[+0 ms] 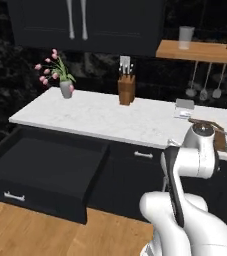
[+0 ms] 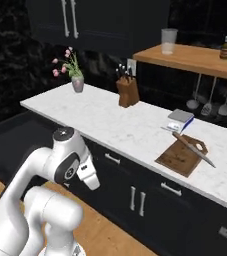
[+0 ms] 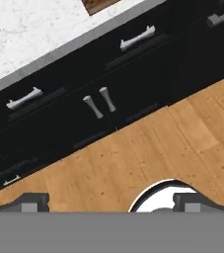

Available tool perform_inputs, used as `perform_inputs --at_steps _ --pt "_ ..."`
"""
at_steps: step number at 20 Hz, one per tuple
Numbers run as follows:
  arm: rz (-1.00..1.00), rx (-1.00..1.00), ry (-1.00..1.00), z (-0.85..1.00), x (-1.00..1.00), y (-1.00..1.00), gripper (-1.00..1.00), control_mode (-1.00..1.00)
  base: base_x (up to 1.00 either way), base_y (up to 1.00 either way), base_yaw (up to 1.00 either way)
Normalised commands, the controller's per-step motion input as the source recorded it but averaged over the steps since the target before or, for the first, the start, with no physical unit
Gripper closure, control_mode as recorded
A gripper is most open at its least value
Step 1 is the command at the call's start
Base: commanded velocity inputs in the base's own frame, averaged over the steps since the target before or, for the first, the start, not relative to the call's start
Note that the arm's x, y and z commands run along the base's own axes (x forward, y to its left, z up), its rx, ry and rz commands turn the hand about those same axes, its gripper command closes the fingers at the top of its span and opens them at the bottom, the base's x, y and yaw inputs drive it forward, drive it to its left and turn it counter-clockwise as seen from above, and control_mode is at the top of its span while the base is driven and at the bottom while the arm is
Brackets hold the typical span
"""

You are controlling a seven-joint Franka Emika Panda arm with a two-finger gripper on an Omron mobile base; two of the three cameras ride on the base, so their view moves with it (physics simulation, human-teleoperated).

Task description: Pick up the knife from the drawer and place it on the cutting board. Then place the meat from the plate to the cutting board.

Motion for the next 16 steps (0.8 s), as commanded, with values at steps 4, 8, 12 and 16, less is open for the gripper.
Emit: perform_inputs --at_steps 4,8,12,16 --pt "0.00 0.00 0.00 0.00 0.00 0.00 -1.00 1.00 -0.44 -0.58 -0.62" --pt "0.00 0.00 0.00 0.00 0.00 0.00 -1.00 1.00 -0.22 -0.60 -0.70" --pt "0.00 0.00 0.00 0.00 0.00 0.00 -1.00 1.00 -0.02 -0.46 -0.68" --pt "0.00 0.00 0.00 0.00 0.00 0.00 -1.00 1.00 0.15 -0.46 -0.58"
